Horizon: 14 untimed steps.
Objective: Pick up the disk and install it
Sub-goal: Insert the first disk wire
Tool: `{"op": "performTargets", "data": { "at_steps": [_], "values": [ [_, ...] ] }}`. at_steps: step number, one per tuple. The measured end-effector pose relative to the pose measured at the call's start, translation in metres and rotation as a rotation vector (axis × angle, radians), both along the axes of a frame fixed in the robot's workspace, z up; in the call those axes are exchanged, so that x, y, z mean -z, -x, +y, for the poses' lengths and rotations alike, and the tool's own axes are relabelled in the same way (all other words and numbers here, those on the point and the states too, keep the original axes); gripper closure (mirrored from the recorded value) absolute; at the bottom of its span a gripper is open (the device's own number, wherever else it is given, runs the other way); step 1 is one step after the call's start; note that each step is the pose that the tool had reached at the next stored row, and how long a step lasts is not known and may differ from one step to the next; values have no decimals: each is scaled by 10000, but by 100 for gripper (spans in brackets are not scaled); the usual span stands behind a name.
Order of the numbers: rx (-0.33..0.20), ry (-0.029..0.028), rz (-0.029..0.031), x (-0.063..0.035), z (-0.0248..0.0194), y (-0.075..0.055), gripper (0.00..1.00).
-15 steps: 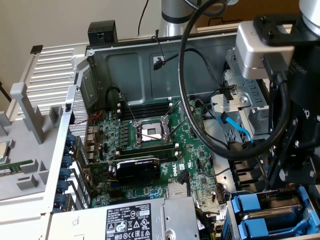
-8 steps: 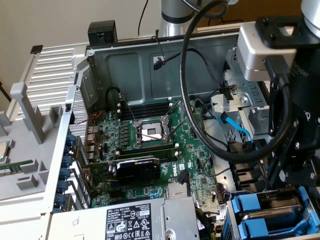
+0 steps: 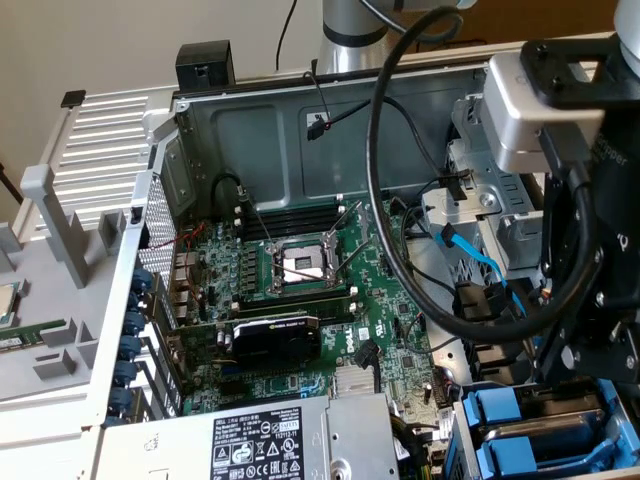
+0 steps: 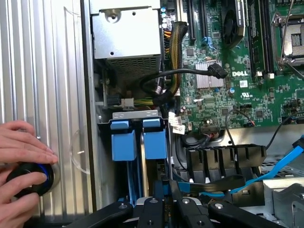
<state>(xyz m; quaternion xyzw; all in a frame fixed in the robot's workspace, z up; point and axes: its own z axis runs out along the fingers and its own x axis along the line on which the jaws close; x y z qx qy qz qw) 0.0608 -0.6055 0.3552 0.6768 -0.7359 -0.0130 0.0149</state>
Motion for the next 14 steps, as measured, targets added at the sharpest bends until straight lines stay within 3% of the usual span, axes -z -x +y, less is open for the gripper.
{"op": "performTargets", "data": {
  "at_steps": [14],
  "values": [
    [-2,-3,4,13,-1,-2,84]
  ]
}}
